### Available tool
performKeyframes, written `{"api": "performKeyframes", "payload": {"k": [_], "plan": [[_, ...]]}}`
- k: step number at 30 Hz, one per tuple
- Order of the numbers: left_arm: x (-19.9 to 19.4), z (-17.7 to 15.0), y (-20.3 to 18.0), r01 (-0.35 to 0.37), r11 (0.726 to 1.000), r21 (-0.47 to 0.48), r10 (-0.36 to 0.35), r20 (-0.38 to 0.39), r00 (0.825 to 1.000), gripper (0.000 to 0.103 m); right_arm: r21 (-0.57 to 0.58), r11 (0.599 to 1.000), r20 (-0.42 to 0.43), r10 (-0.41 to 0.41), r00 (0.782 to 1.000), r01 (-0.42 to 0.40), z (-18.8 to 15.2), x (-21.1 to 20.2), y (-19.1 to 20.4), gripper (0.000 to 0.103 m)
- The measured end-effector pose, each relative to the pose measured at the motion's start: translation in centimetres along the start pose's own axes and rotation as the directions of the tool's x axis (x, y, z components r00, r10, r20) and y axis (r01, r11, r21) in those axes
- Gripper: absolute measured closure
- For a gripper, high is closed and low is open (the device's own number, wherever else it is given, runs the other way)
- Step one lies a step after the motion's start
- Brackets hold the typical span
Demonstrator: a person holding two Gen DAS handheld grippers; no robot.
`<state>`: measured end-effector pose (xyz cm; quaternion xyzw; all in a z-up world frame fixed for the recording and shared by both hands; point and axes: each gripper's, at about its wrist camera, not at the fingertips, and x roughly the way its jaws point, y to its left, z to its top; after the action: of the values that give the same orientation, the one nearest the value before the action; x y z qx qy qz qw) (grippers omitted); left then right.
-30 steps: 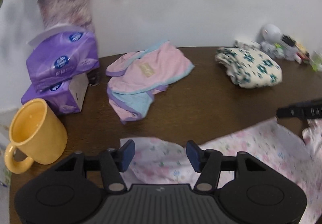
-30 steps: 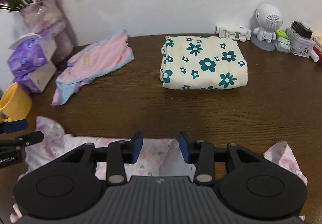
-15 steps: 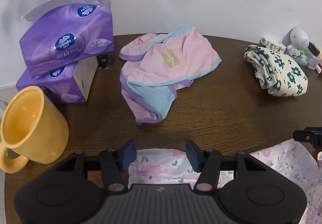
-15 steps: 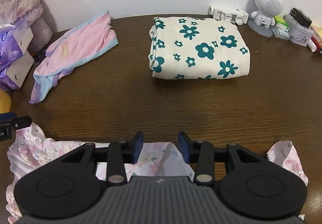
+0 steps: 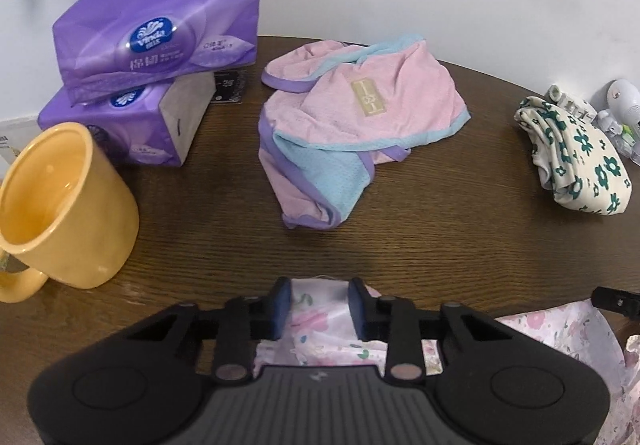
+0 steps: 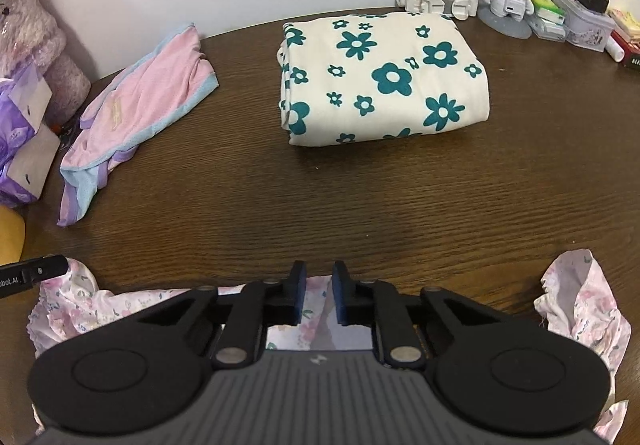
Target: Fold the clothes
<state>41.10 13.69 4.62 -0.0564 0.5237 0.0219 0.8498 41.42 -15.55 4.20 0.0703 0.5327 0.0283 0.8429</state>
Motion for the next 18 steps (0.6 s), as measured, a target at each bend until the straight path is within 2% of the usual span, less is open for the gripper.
{"api": "performKeyframes", "payload": {"k": [3, 5, 7, 12, 18], "plan": [[-0.1, -0.1, 0.2, -0.008, 1.000, 0.000, 0.008, 0.009, 1.000, 0.088, 0.012, 1.000, 0.003, 0.014, 1.000, -0.014, -0.1, 0.0, -0.1, 0.099], [-0.3, -0.3, 0.3, -0.014, 1.000, 0.004, 0.014, 0.023, 1.000, 0.097, 0.010, 1.000, 0.015, 0.023, 1.000, -0.023, -0.2, -0.1, -0.1, 0.101], [-0.6, -0.5, 0.3, -0.022, 1.000, 0.018, 0.021, 0.053, 0.998, 0.101, 0.001, 1.000, 0.029, 0.024, 0.999, -0.024, -0.4, -0.4, 0.0, 0.103], [-2.3, -1.5, 0.2, -0.051, 0.997, 0.050, 0.044, 0.132, 0.990, 0.103, -0.025, 0.999, 0.068, 0.023, 0.997, -0.021, -1.2, -1.5, 0.2, 0.103], [-5.6, -3.4, 0.4, -0.025, 0.996, 0.080, 0.006, 0.227, 0.974, 0.103, -0.037, 0.998, 0.110, 0.062, 0.992, -0.058, -2.5, -3.7, -0.3, 0.103]]}}
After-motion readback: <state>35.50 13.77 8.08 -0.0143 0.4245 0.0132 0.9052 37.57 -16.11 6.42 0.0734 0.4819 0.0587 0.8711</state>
